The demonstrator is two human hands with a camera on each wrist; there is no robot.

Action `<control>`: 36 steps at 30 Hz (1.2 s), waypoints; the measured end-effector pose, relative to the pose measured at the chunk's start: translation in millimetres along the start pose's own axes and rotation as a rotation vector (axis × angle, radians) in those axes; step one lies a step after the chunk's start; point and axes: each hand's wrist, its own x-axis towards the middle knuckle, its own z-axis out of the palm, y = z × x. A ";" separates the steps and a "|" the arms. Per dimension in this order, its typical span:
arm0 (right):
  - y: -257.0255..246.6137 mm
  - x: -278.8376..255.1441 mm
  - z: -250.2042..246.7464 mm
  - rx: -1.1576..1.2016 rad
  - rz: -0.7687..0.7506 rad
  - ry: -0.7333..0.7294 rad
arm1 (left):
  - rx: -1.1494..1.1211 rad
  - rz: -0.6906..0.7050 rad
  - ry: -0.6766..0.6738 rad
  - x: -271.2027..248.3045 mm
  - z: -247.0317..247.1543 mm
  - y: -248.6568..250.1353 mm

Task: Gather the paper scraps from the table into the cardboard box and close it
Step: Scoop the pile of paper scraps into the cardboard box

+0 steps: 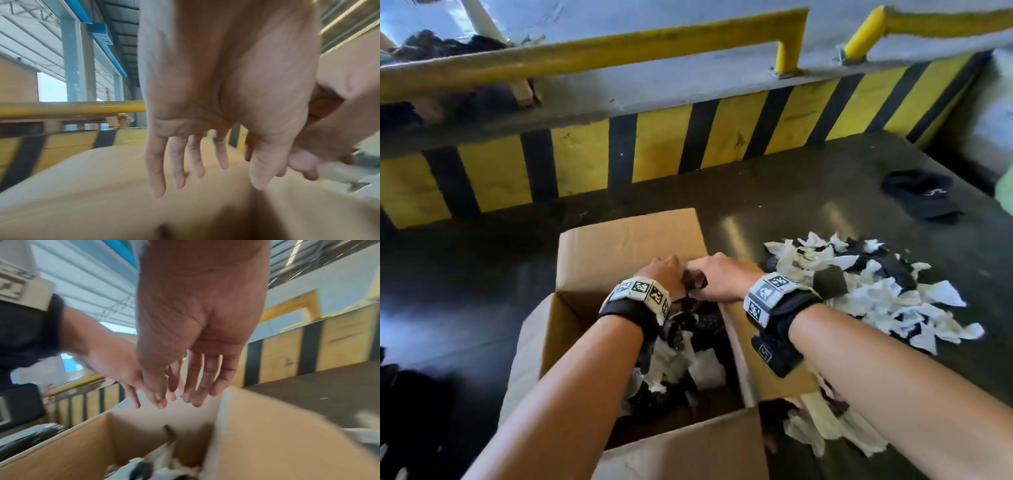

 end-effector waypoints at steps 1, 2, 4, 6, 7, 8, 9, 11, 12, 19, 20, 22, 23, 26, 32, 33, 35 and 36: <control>18.3 -11.4 -10.2 0.015 0.027 0.040 | -0.020 0.045 0.016 0.8 -3.1 22.4; 39.7 -24.0 -20.2 0.020 0.072 0.074 | -0.041 0.091 0.027 5.1 -2.7 42.8; 86.2 -51.6 -37.9 -0.004 0.201 0.114 | -0.089 0.135 0.026 6.3 -2.1 86.4; 132.3 -82.4 -52.1 -0.039 0.318 0.137 | -0.115 0.175 -0.002 12.7 3.2 126.8; 156.6 -97.1 -57.2 -0.047 0.371 0.137 | -0.121 0.189 -0.018 14.6 4.6 146.2; 179.6 -110.9 -62.5 -0.063 0.428 0.120 | -0.120 0.216 -0.031 21.2 8.3 162.8; 202.7 -123.2 -66.3 -0.086 0.480 0.096 | -0.103 0.223 -0.054 26.7 11.7 178.5; 245.4 -142.9 -71.4 -0.132 0.563 0.056 | -0.073 0.223 -0.101 39.9 18.7 206.1; 264.0 -149.1 -72.1 -0.141 0.602 0.034 | -0.060 0.221 -0.119 48.4 23.5 217.3; 367.0 -152.7 -75.4 -0.008 0.716 -0.177 | -0.035 0.119 -0.268 108.5 49.3 275.7; 377.6 -147.3 -74.6 0.001 0.717 -0.209 | -0.033 0.104 -0.284 118.6 55.0 279.6; 398.9 -133.1 -69.1 -0.002 0.714 -0.254 | -0.018 0.077 -0.317 138.2 66.0 282.6; 409.3 -125.1 -65.1 -0.004 0.711 -0.267 | -0.008 0.065 -0.335 147.6 71.1 283.1; 432.4 -101.6 -53.5 0.010 0.693 -0.283 | 0.045 0.039 -0.381 177.2 87.9 283.2; 453.8 -64.3 -22.2 0.068 0.658 -0.368 | 0.156 0.114 -0.402 214.2 128.5 290.2; 454.2 -60.4 -15.4 0.053 0.665 -0.360 | 0.130 0.113 -0.413 215.9 135.5 291.5; 452.5 -56.7 -2.9 -0.003 0.688 -0.315 | 0.082 0.104 -0.394 215.6 147.1 295.3; 451.4 -56.5 1.7 -0.030 0.690 -0.290 | 0.088 0.097 -0.363 215.5 152.2 296.9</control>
